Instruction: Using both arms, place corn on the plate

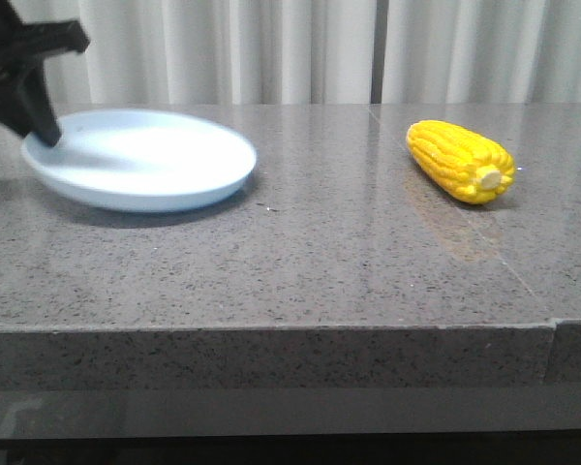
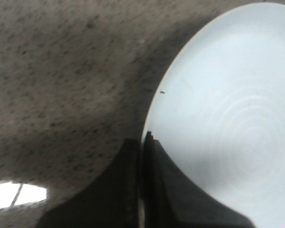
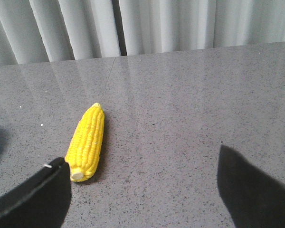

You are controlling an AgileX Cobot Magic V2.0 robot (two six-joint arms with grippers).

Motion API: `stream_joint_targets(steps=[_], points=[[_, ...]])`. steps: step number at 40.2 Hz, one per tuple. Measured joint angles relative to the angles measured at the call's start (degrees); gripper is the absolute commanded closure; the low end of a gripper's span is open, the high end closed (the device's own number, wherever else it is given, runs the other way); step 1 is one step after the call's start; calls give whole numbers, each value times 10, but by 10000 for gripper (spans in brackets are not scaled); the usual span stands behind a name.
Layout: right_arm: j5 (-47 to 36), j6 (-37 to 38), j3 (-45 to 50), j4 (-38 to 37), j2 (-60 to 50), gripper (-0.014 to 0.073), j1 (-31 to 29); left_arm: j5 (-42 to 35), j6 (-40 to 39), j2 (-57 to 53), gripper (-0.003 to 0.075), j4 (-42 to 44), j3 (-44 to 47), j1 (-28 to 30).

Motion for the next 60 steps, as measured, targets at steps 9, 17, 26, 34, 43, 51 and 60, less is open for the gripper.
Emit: stream_joint_targets(steps=[9,17,26,34,43,51,60], points=[[0,0,0,0,0,-55,0,-23,0,16,740,-58,-9,-56],[0,0,0,0,0,-55,0,-25,0,55,680,-71,-9,-70],[0,0,0,0,0,-55,0,-26,0,69,317,-72,-10,-70],[0,0,0,0,0,-55,0,-33,0,20,319,-21,-11,-70],[0,0,0,0,0,-55,0,-35,-86,-78,646,146,0,-61],[0,0,0,0,0,-55,0,-48,-133,-163,740,227,88,-23],[0,0,0,0,0,-55,0,-135,-137,-295,740,237,240,11]])
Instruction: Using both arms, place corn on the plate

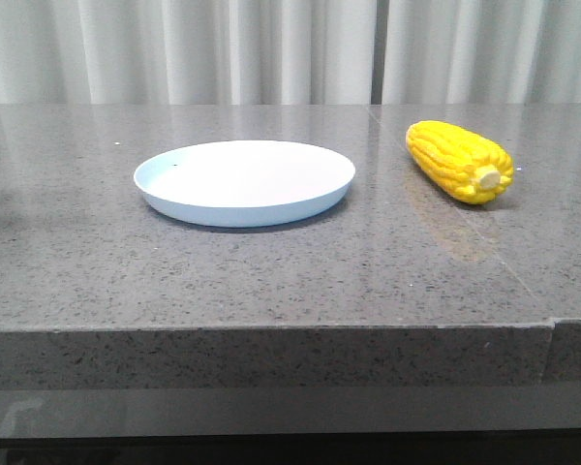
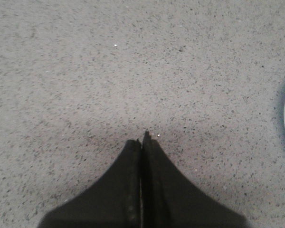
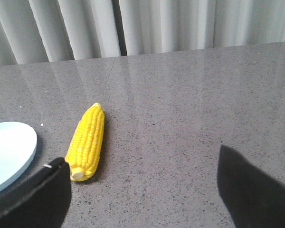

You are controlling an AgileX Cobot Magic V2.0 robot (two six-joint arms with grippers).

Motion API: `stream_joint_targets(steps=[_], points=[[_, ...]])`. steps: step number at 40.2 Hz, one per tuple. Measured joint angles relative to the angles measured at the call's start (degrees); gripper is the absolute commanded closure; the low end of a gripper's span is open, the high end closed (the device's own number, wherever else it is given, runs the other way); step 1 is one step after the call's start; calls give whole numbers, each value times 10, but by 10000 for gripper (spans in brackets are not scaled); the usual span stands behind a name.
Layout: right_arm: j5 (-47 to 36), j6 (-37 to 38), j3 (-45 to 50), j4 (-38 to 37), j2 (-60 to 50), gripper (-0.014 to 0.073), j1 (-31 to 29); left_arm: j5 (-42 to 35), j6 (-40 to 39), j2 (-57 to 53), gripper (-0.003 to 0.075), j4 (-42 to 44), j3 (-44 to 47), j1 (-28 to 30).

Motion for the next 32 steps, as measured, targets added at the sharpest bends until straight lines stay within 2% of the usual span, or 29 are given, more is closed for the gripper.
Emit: stream_joint_targets(steps=[9,14,23,32], points=[[0,0,0,0,0,-55,0,-160,0,-183,740,4,174,-6],[0,0,0,0,0,-55,0,-207,0,-296,740,6,251,-9],[0,0,0,0,0,-55,0,-217,0,-472,740,7,350,-9],[0,0,0,0,0,-55,0,-206,0,-581,740,37,374,-9]])
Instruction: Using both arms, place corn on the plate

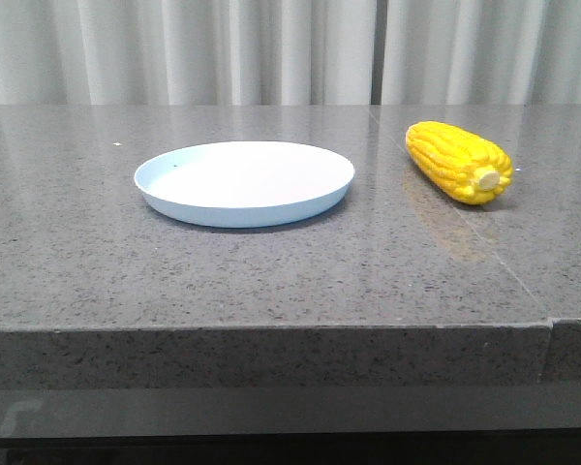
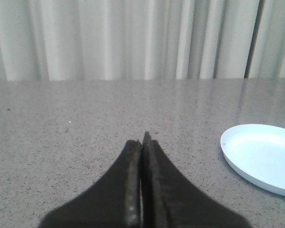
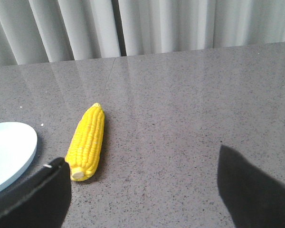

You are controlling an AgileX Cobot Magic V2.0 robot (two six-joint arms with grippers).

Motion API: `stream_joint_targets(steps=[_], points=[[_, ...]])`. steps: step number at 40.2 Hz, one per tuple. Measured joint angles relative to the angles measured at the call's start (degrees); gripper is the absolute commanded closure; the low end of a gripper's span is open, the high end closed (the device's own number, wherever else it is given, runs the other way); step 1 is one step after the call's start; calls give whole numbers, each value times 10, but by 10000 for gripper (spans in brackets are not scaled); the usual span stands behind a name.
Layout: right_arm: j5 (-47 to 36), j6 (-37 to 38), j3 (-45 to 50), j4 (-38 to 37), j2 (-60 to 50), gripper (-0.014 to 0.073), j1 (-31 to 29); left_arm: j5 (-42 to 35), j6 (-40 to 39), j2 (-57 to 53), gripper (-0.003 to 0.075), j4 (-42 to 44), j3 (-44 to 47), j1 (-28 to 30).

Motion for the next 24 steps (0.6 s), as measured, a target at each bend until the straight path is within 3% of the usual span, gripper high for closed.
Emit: stream_joint_targets(steps=[24], points=[[-25,0,0,0,0,-55,0,2,0,-20,740,7,4,0]])
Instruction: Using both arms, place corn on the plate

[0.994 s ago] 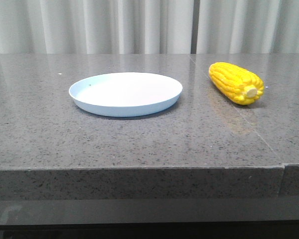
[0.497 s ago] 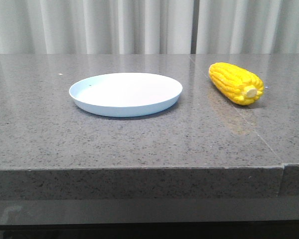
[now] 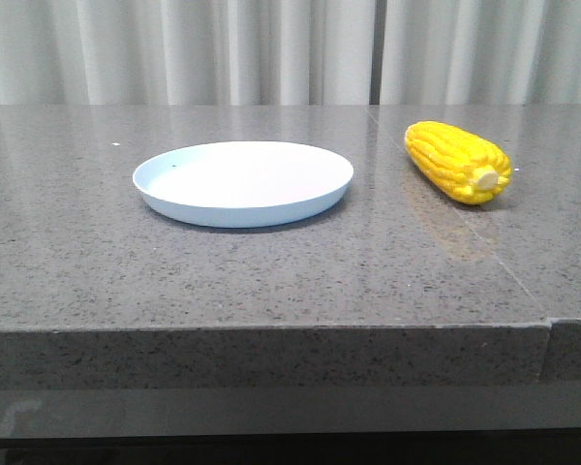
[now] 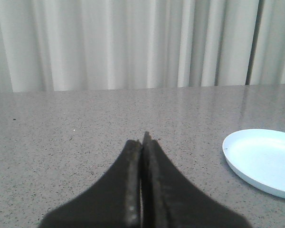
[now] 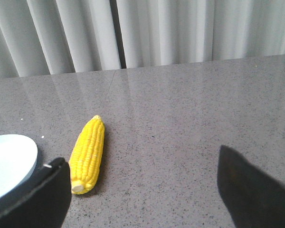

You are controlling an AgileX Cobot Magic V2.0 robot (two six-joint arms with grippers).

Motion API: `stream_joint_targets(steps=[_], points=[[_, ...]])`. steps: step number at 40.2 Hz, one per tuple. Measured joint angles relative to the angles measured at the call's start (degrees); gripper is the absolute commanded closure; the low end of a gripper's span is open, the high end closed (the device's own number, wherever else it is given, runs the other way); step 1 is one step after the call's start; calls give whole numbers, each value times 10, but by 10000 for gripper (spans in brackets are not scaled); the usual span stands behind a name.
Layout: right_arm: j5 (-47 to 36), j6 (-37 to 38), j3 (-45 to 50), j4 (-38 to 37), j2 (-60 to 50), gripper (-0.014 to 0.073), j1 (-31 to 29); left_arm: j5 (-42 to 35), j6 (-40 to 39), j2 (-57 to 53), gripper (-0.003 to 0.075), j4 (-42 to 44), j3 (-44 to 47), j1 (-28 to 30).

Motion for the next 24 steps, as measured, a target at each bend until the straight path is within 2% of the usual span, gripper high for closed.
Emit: stream_joint_targets(steps=[13,24], points=[[6,0,-20,0,19,-53,0,0,0,0,740,1,0,0],[128,0,-182,0,215,-53,0,0,0,0,740,1,0,0]])
